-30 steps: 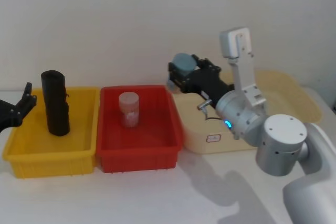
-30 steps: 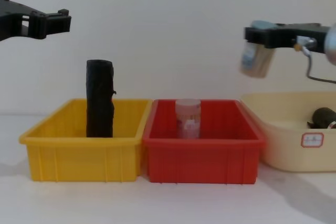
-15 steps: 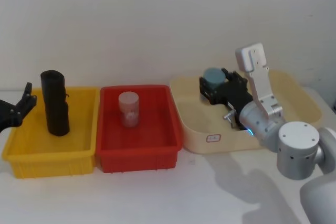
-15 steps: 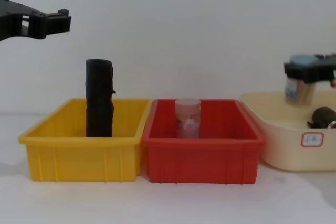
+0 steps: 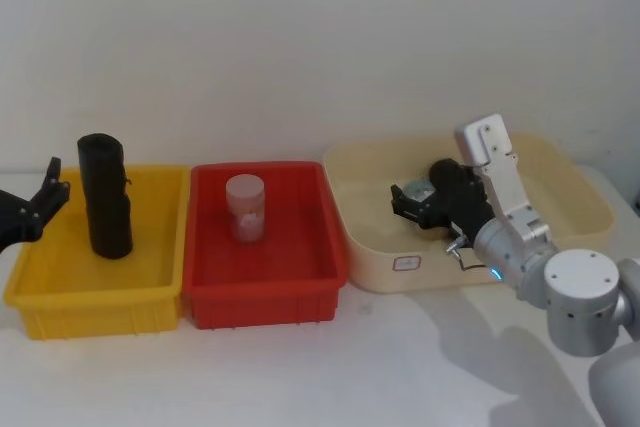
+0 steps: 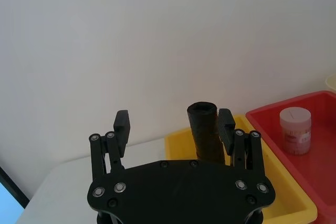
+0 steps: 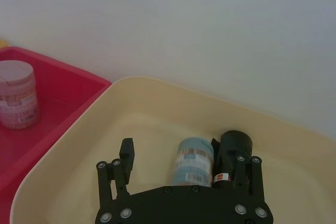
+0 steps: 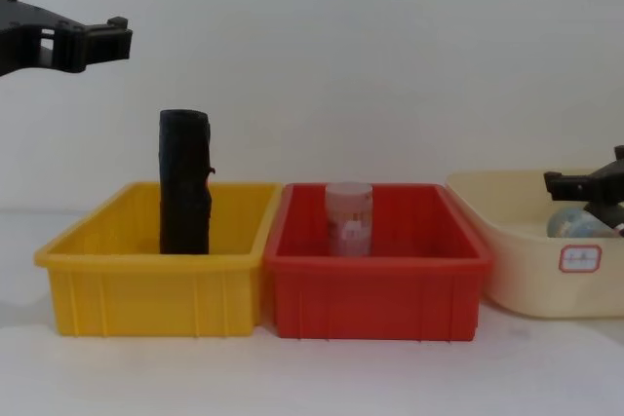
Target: Pick up the garbage bag with the one hand and transfer it to the other hand.
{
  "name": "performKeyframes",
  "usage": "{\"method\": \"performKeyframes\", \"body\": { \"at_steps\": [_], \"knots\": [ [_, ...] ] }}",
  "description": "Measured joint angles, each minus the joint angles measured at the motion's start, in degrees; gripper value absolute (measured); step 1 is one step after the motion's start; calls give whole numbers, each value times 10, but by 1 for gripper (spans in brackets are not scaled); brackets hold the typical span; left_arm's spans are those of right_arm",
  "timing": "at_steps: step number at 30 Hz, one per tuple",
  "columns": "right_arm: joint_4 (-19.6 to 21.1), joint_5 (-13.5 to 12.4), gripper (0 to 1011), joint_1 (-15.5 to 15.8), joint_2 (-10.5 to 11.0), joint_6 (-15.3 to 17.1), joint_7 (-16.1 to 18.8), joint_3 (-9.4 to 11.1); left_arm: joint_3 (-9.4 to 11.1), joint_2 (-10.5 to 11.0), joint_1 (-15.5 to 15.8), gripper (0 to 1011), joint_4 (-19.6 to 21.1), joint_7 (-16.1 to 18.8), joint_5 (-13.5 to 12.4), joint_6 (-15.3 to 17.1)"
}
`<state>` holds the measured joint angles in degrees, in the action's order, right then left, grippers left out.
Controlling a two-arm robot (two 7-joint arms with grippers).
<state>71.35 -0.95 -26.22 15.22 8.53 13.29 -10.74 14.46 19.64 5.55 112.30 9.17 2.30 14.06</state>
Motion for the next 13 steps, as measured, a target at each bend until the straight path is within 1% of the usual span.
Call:
{"method": "performKeyframes", "body": {
  "at_steps": [3,6,13],
  "knots": [
    [6,-1,1000,5,2,-1,3,3,0,0,0,1001,0,0,0,0],
    [23,-7,1000,16,5,-2,9,9,0,0,0,1001,0,0,0,0],
    [45,-16,1000,29,9,-2,15,15,0,0,0,1001,0,0,0,0]
  ]
}}
